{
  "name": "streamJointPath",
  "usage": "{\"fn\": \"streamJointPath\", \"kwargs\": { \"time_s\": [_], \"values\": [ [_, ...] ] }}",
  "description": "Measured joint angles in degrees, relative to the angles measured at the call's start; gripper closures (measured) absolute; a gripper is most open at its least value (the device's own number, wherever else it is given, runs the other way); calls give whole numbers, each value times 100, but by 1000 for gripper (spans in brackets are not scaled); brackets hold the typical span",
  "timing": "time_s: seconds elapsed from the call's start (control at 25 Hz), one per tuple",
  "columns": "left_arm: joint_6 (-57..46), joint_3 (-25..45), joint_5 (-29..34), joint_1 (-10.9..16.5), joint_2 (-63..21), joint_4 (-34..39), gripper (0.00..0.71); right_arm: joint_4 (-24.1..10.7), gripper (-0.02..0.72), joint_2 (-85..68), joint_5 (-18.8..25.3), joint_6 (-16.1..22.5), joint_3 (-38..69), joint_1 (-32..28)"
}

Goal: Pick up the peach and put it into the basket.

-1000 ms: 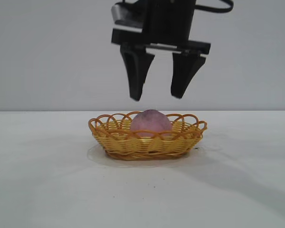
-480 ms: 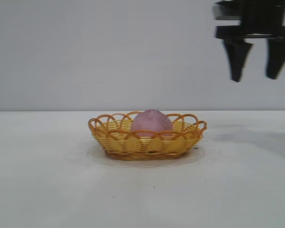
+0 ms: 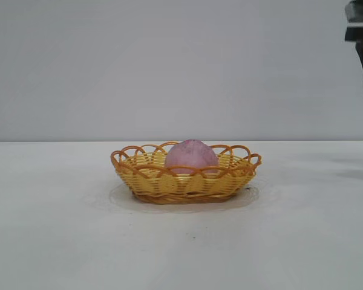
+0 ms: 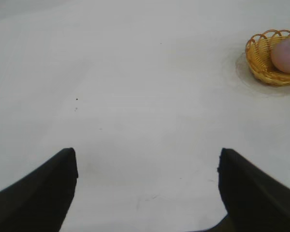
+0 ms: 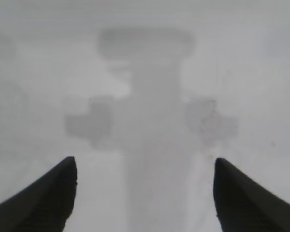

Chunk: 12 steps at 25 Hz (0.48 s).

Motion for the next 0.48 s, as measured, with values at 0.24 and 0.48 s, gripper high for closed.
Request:
{"fn": "streamJointPath", "kwargs": {
  "time_s": [0.24, 0.48],
  "values": [
    [0, 0, 0, 0, 0, 0, 133, 23, 158, -1040, 306, 43, 0, 24],
    [0, 0, 0, 0, 0, 0, 133, 70, 158, -2237, 358, 204, 79, 27]
  ]
}}
